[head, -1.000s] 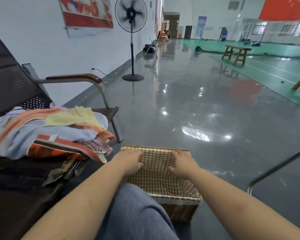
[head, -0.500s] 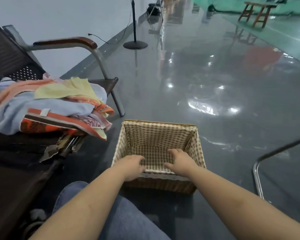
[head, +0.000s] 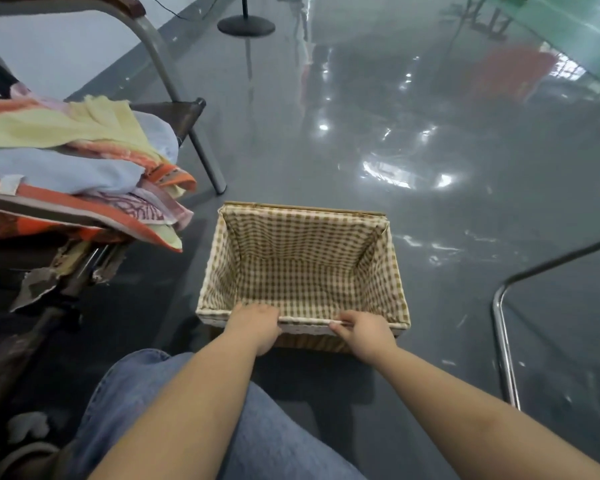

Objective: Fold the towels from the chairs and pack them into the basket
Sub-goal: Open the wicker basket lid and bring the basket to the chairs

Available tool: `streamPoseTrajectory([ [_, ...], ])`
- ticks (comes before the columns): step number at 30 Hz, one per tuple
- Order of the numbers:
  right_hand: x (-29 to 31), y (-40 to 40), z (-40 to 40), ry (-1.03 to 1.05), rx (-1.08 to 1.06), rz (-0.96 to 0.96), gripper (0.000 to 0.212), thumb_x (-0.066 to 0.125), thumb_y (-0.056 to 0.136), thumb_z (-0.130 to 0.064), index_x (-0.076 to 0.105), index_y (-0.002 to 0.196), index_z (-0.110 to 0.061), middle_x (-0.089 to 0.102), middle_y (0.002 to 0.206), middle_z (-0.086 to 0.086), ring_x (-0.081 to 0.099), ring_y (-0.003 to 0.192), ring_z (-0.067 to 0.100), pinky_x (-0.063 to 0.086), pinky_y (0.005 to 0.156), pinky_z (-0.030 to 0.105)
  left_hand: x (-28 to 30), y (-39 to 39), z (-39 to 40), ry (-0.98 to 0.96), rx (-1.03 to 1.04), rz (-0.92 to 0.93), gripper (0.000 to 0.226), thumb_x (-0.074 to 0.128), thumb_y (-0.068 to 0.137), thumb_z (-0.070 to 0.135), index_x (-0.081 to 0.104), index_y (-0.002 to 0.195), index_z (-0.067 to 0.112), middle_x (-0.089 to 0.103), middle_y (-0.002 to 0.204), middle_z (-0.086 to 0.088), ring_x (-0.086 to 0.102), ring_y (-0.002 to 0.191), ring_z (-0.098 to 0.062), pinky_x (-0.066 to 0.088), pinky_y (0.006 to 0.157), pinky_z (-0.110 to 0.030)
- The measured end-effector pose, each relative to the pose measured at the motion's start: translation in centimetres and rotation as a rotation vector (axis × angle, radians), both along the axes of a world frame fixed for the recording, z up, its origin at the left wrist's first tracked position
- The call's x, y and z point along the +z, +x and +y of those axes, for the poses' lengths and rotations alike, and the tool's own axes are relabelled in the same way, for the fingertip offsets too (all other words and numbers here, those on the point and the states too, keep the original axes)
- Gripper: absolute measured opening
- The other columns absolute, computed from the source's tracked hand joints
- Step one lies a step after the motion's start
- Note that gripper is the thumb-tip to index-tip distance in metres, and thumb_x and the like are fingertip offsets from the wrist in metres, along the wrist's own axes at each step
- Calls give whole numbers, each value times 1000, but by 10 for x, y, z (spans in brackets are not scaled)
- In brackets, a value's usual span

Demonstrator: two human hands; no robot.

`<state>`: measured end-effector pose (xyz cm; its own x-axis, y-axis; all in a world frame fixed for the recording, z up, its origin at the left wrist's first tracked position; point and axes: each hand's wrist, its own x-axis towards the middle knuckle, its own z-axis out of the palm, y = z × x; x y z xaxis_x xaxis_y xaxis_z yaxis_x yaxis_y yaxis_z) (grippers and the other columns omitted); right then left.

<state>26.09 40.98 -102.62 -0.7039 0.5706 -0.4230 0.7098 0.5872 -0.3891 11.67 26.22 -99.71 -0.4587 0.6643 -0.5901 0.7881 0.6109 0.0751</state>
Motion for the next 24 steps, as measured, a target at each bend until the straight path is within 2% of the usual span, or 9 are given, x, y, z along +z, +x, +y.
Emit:
streamPoseTrajectory([
  [4, 0, 4, 0, -45, -1, -6, 35, 52, 93, -48, 66, 115, -24, 67, 115, -3, 59, 109, 20, 45, 92, 30, -1, -3, 4, 27, 59, -49, 34, 45, 99, 35, 52, 128, 18, 54, 131, -5, 51, 117, -23, 42, 100, -37],
  [8, 1, 12, 1, -82, 35, -35, 21, 55, 91, -50, 64, 93, -31, 63, 90, -7, 60, 95, 18, 39, 72, 27, 5, 1, 3, -12, 74, -109, 30, 50, 97, 33, 57, 122, 19, 56, 124, -5, 53, 112, -23, 45, 95, -35],
  [12, 3, 26, -2, -126, 74, -35, 21, 57, 90, -48, 58, 76, -32, 60, 80, -10, 59, 84, 15, 42, 69, 29, 11, 10, 1, -63, 39, -145, 30, 55, 95, 32, 60, 120, 17, 59, 120, -4, 55, 109, -22, 46, 93, -32],
  [16, 10, 40, -12, -174, 120, -38, 27, 59, 89, -46, 68, 87, -21, 66, 83, -4, 59, 77, 12, 48, 73, 30, 13, 22, -4, -131, -12, -173, 26, 58, 93, 28, 62, 114, 13, 59, 112, -3, 55, 102, -20, 42, 83, -28],
  [20, 8, 55, -26, -205, 167, -36, 20, 61, 88, -45, 65, 83, -25, 57, 73, -12, 51, 67, 3, 41, 63, 20, 8, 31, -10, -191, -43, -202, 5, 61, 91, 20, 58, 94, 17, 54, 97, 1, 50, 90, -16, 39, 79, -26],
  [22, 5, 62, -34, -210, 179, -34, 19, 62, 88, -45, 64, 81, -27, 56, 72, -13, 50, 66, 2, 38, 59, 18, 8, 35, -14, -217, -67, -223, 10, 62, 91, 19, 55, 83, 19, 54, 92, 3, 49, 89, -15, 40, 79, -24],
  [24, 4, 66, -39, -216, 172, -33, 19, 62, 87, -45, 63, 81, -27, 56, 72, -13, 50, 66, 2, 36, 57, 17, 10, 37, -19, -212, -80, -243, 7, 63, 90, 19, 56, 88, 17, 56, 96, 2, 50, 90, -14, 39, 78, -24],
])
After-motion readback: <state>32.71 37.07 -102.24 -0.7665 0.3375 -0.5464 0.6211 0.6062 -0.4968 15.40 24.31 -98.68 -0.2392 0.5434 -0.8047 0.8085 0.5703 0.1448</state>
